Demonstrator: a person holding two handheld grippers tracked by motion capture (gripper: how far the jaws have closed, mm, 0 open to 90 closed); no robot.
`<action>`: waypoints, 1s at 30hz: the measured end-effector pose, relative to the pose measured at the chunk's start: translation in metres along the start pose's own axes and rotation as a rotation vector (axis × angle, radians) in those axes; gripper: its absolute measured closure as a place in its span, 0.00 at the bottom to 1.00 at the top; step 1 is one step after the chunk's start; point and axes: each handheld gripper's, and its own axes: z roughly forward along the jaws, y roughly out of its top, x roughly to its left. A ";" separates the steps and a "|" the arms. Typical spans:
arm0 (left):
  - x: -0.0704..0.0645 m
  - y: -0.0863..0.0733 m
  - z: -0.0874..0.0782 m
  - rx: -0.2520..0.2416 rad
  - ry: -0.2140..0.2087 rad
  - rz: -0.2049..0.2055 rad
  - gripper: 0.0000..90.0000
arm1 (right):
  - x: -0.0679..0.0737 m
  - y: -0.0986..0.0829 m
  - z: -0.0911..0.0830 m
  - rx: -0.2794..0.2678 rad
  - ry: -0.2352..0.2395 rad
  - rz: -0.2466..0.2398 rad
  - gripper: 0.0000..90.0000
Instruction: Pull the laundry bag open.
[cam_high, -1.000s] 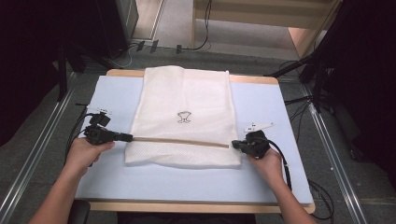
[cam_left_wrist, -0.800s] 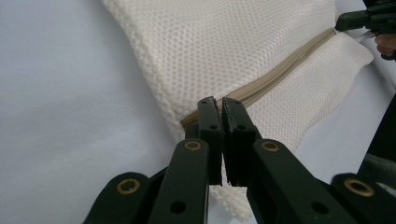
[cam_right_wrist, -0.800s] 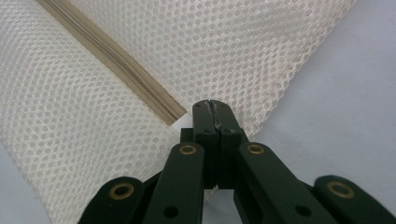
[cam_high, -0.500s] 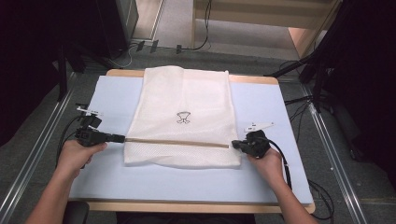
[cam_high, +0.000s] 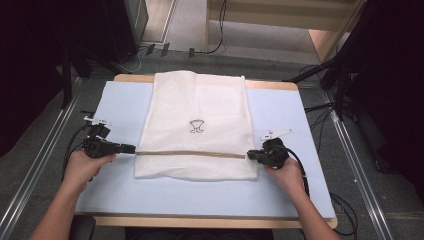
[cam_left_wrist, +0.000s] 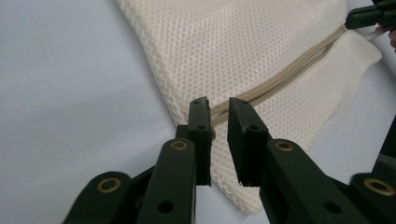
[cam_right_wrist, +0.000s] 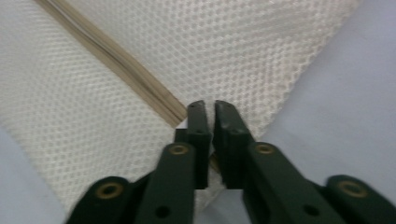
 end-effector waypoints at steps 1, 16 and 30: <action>-0.001 0.000 0.000 -0.004 0.007 0.010 0.82 | 0.001 0.000 0.000 0.001 0.002 0.000 0.89; 0.001 -0.002 -0.002 -0.090 0.133 0.117 0.50 | -0.002 0.003 -0.013 -0.117 -0.007 0.027 0.60; 0.017 -0.005 -0.010 -0.117 0.197 0.069 0.43 | -0.026 -0.008 -0.027 -0.157 -0.056 0.086 0.52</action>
